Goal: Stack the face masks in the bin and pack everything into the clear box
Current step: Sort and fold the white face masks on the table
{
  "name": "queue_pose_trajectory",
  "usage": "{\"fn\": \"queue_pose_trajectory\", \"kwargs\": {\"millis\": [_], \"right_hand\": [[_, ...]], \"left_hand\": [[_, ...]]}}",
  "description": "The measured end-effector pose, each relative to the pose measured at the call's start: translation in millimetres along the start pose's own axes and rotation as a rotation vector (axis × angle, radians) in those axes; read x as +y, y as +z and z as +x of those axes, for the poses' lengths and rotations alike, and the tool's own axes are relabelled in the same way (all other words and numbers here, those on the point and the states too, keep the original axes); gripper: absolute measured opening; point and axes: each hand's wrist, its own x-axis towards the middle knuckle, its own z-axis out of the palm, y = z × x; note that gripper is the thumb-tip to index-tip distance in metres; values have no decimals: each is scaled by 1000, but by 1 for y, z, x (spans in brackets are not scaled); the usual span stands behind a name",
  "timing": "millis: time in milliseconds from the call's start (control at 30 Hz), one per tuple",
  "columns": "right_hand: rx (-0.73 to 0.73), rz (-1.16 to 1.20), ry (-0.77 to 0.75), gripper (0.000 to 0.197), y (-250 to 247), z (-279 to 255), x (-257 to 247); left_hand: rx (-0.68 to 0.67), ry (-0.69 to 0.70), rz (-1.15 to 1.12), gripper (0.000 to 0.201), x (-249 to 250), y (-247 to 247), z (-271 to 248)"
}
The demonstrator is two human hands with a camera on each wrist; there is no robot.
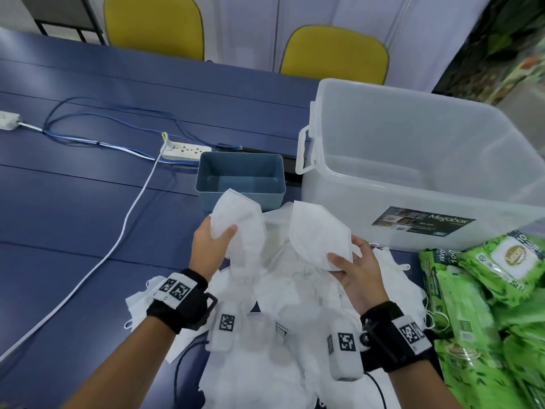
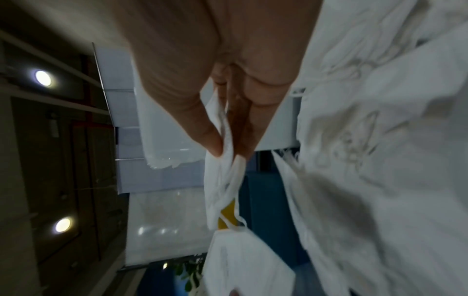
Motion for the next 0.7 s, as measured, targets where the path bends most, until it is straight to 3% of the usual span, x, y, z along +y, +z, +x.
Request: {"fn": "queue_pose_trajectory", "kwargs": {"millis": [67, 167, 367, 500, 700], "right_hand": [[-64, 33, -7, 57, 10, -3, -3], [-146, -4, -39, 70, 27, -8, -9], [-148, -248, -192, 57, 48, -16, -8], [-132, -363, -221, 52, 55, -25, -4], [-109, -171, -147, 42, 47, -29, -8]], "left_hand": [[-73, -79, -191, 24, 11, 0, -15], [-157, -85, -287, 24, 21, 4, -32], [-262, -94, -368, 30, 35, 14, -54], [-313, -137, -500, 23, 42, 22, -60], [-159, 180, -320, 25, 38, 18, -57]]}}
